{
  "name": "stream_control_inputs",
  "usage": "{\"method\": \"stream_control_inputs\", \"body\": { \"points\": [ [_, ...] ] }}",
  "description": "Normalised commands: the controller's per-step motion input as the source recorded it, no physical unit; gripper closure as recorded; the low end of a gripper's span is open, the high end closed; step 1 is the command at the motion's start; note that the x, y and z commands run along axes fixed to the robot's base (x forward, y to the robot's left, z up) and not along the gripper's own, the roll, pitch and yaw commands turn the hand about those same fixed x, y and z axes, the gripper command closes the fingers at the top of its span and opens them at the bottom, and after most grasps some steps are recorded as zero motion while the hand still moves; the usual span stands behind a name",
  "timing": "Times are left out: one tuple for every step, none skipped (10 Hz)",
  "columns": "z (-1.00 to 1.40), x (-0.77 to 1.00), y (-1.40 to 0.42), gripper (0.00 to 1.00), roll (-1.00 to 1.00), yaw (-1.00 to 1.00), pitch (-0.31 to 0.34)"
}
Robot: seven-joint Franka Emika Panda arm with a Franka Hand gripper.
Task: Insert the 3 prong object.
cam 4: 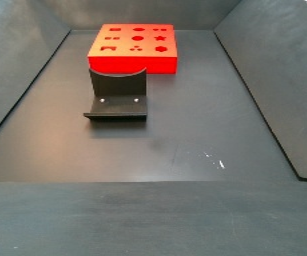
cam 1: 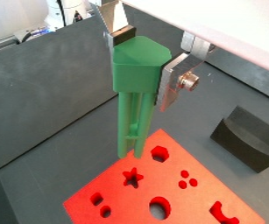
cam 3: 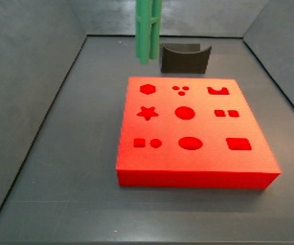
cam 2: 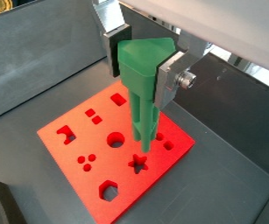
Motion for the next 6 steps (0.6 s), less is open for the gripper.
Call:
{"method": "stream_control_inputs", "body": {
  "points": [
    [0.0,0.02,0.0,1.0,0.07,0.01,0.0],
    [-0.05,0.27,0.14,1.0,0.05,0.28,0.0],
    [-0.15,0.37,0.33,1.0,0.07,0.47,-0.007],
    [-0.13,0.44,0.25,1.0,0.07,0.51,0.0],
    [0.0,0.41,0.0,1.0,0.15,0.68,0.0],
    [0.0,0.27,0.0,1.0,0.15,0.8,-0.01]
  ]
}}
